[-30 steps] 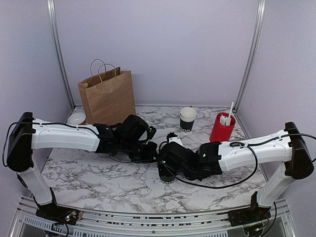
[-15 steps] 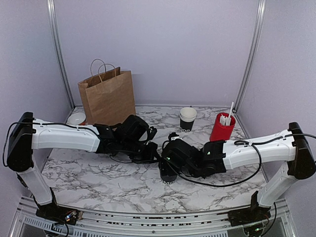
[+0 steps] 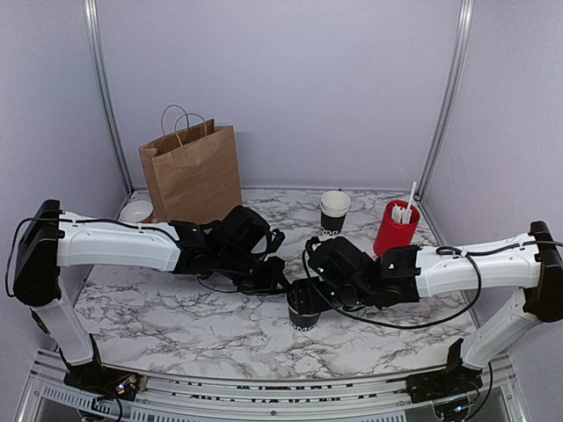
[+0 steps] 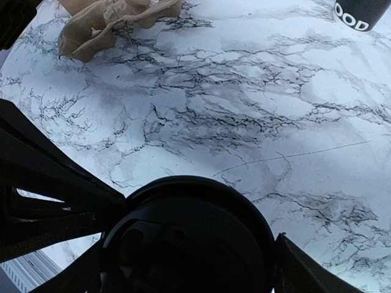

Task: Pack the takeout coffee

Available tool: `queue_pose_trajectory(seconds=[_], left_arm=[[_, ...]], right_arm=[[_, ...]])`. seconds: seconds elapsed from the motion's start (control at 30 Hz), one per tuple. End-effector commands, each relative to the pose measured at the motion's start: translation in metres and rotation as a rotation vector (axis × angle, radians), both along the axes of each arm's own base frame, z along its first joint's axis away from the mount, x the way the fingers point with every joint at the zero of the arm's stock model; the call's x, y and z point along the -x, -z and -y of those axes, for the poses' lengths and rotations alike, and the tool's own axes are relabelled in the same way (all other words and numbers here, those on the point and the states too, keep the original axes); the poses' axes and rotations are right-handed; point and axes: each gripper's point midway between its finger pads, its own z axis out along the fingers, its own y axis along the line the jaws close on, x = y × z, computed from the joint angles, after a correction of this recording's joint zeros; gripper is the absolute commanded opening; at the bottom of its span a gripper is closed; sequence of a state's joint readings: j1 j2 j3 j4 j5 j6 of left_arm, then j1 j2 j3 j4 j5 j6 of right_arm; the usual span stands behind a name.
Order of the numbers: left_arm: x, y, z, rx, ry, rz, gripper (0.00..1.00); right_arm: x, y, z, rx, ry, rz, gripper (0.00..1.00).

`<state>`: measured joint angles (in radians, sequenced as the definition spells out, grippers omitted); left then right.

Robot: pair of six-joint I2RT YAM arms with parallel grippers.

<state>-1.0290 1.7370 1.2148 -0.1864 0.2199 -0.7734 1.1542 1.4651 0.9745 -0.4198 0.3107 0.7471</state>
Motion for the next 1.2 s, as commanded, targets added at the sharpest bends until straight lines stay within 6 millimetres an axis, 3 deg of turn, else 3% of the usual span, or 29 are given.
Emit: queue_pose_trajectory(seconds=[0.0,0.17,0.43,0.57,0.7,0.93,1.17], left_arm=[[0.009,0.041,-0.026,-0.187,0.013,-0.063,0.00],[0.001,0.031,-0.025,-0.175,0.012,-0.047,0.00],[0.003,0.029,-0.025,-0.166,0.021,-0.054,0.00],[-0.003,0.018,-0.026,-0.145,0.011,-0.040,0.02],[-0.010,0.005,-0.030,-0.117,-0.008,-0.028,0.06],[-0.018,-0.009,-0.045,-0.088,-0.050,-0.028,0.12],[-0.006,-0.008,-0.040,-0.001,-0.020,-0.089,0.16]], right_arm=[[0.010,0.014,0.014,0.041,-0.017,-0.063,0.84],[0.010,0.030,0.018,0.073,0.009,-0.071,0.81],[0.014,0.069,0.039,0.295,0.080,-0.017,0.82],[0.018,0.082,0.043,0.330,0.098,-0.032,0.82],[0.014,0.074,0.038,0.289,0.112,-0.026,0.82],[-0.001,0.038,0.019,0.155,0.113,-0.006,0.83],[-0.006,0.034,0.015,0.141,0.115,-0.012,0.83]])
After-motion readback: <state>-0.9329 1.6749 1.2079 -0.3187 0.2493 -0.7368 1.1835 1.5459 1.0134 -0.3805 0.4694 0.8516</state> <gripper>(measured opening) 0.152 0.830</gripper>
